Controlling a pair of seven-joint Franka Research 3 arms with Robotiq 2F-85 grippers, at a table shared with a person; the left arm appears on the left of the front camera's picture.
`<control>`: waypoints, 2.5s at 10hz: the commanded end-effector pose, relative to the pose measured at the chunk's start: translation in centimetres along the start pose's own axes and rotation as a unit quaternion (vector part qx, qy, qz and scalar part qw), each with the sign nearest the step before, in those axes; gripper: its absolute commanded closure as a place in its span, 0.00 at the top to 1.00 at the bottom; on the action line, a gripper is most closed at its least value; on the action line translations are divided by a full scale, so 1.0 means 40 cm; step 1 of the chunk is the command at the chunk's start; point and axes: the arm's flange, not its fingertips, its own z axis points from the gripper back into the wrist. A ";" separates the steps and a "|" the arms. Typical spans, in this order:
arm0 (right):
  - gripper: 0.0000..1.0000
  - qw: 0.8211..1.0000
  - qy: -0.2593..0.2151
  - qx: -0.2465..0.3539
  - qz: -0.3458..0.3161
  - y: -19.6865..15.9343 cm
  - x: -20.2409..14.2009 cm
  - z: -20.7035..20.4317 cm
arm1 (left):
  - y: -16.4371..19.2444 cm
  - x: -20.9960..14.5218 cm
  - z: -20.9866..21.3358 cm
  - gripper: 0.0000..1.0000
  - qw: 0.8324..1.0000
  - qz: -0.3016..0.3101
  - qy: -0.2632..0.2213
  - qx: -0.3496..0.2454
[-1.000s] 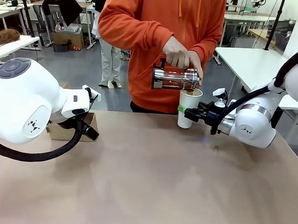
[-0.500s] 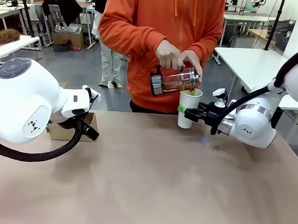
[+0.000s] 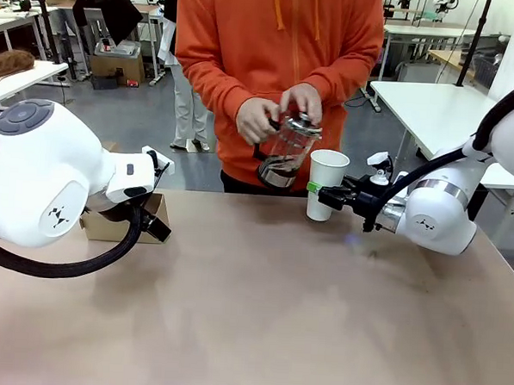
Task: Pour a drink into a cup and package it in a carrier.
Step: When a person places the Paper Cup Lid on the 600 ml Paper Cup , lift the 600 ml Paper Cup.
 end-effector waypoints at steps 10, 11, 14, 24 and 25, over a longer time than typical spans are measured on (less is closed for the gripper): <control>0.80 1.000 -0.004 0.001 0.002 0.003 0.010 -0.001 | 0.000 0.000 0.001 1.00 1.000 0.000 0.000 0.000; 0.80 1.000 -0.004 0.001 0.002 0.003 0.010 -0.001 | 0.000 0.000 0.001 1.00 1.000 0.000 0.000 0.000; 0.80 1.000 -0.004 0.001 0.002 0.003 0.010 -0.001 | 0.000 0.000 0.001 1.00 1.000 0.000 0.000 0.000; 0.80 1.000 -0.004 0.001 0.002 0.003 0.010 -0.001 | 0.000 0.000 0.001 1.00 1.000 0.000 0.000 0.000; 0.80 1.000 -0.004 0.001 0.002 0.003 0.010 -0.001 | 0.000 0.000 0.001 1.00 1.000 0.000 0.000 0.000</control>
